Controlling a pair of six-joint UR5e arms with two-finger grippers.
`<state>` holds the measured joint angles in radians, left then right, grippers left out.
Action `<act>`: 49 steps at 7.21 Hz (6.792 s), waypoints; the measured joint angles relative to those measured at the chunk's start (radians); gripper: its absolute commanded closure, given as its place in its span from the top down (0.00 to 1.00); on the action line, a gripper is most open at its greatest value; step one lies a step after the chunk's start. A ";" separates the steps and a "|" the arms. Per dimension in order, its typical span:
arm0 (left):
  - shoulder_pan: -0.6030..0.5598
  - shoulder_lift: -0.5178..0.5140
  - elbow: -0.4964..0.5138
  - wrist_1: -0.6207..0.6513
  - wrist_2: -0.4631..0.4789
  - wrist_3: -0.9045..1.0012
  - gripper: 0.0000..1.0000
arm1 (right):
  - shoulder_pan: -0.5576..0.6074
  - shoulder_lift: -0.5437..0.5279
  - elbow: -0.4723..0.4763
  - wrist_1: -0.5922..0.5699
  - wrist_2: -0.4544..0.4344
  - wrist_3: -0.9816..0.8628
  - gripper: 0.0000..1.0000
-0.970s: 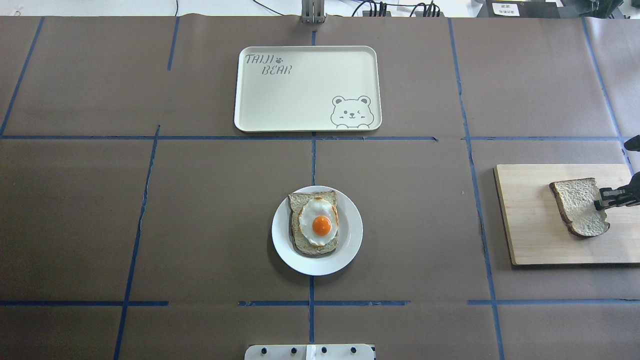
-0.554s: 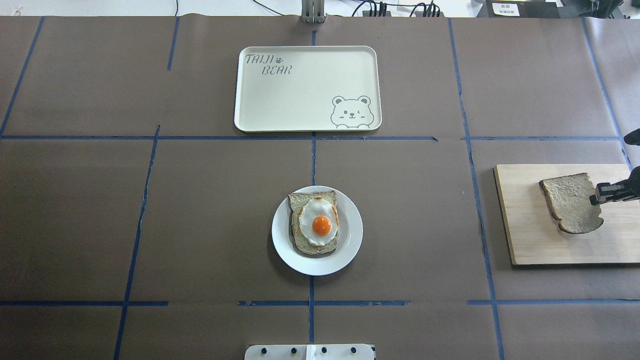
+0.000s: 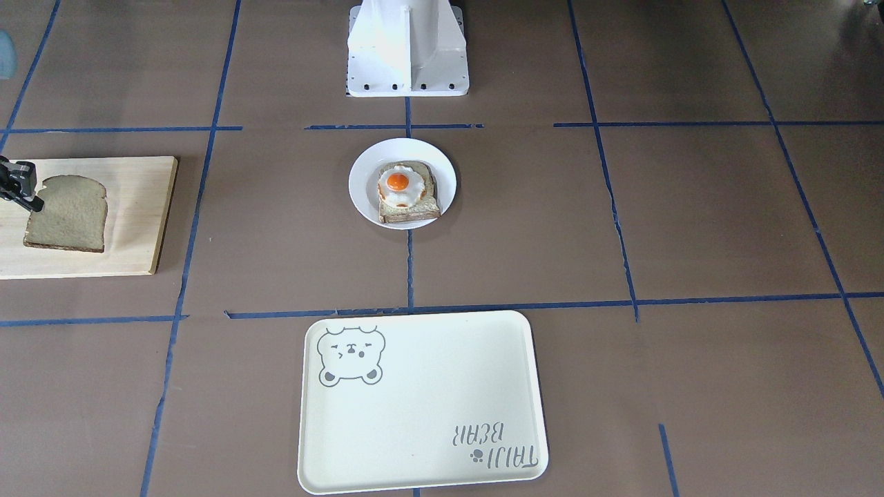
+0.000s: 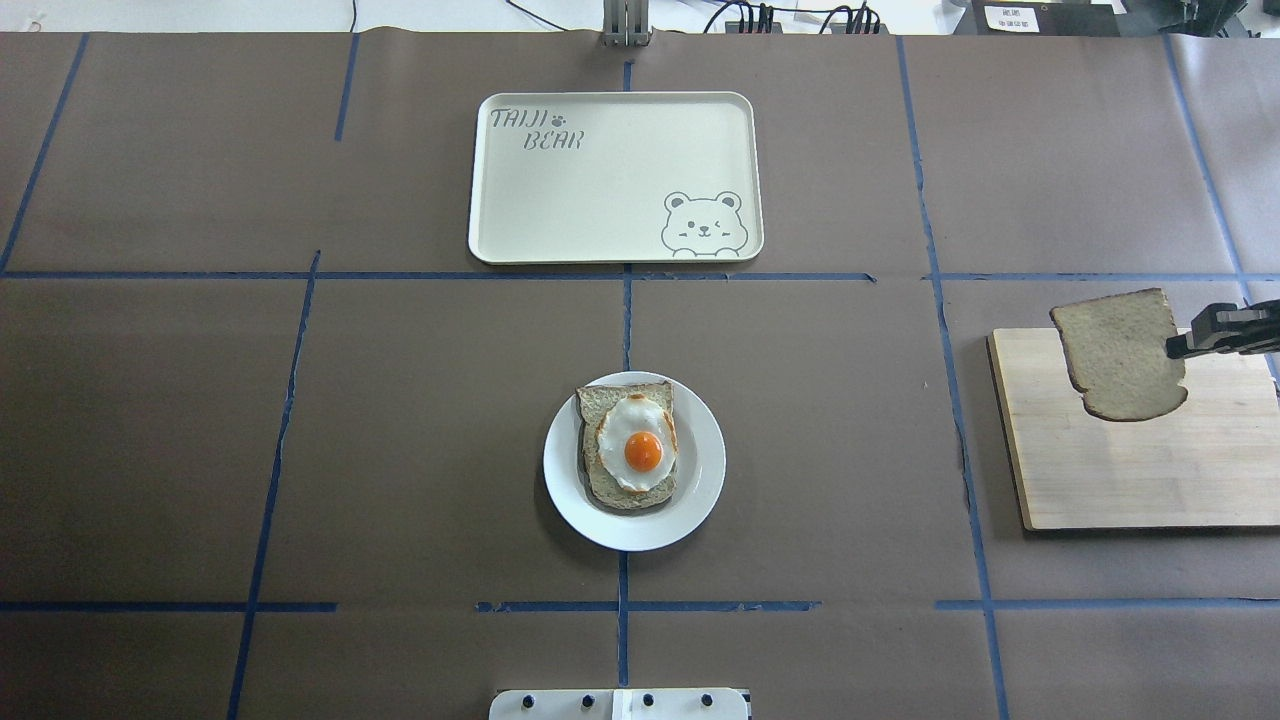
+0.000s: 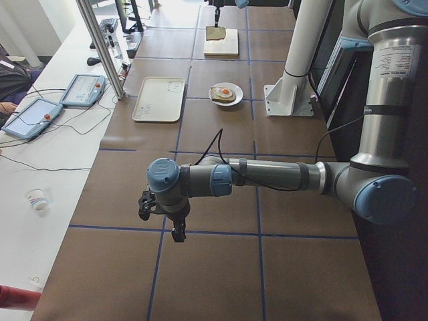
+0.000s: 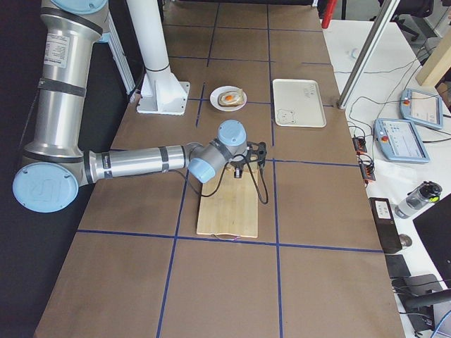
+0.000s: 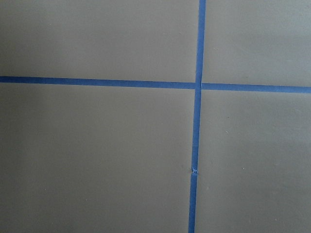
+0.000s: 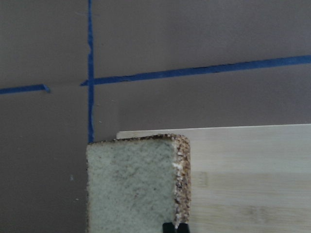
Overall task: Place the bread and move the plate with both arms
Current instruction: 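Lift the bread with the right gripper and carry it over the plate, then lower the bread onto the egg toast and open the right gripper, then withdraw the right arm while the left gripper reaches toward the plate rim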
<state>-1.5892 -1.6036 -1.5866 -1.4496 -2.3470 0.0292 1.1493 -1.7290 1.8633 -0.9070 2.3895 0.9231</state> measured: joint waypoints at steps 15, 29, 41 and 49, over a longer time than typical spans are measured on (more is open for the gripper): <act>0.000 0.002 0.002 0.001 -0.001 -0.003 1.00 | -0.814 0.545 -0.061 -0.002 -0.766 0.660 0.00; 0.165 -0.001 -0.059 -0.455 -0.129 -0.359 1.00 | -0.521 0.528 0.132 -0.610 -0.569 0.251 1.00; 0.942 -0.190 -0.075 -1.333 0.333 -1.934 0.79 | 0.127 0.169 0.018 -0.725 -0.021 -0.637 1.00; 1.212 -0.288 -0.020 -1.326 0.567 -1.978 0.54 | 0.238 0.157 -0.098 -0.714 -0.003 -0.803 1.00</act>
<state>-0.3773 -1.8920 -1.6066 -2.7752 -1.7796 -1.9490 1.3875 -1.5723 1.7652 -1.6215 2.3869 0.1202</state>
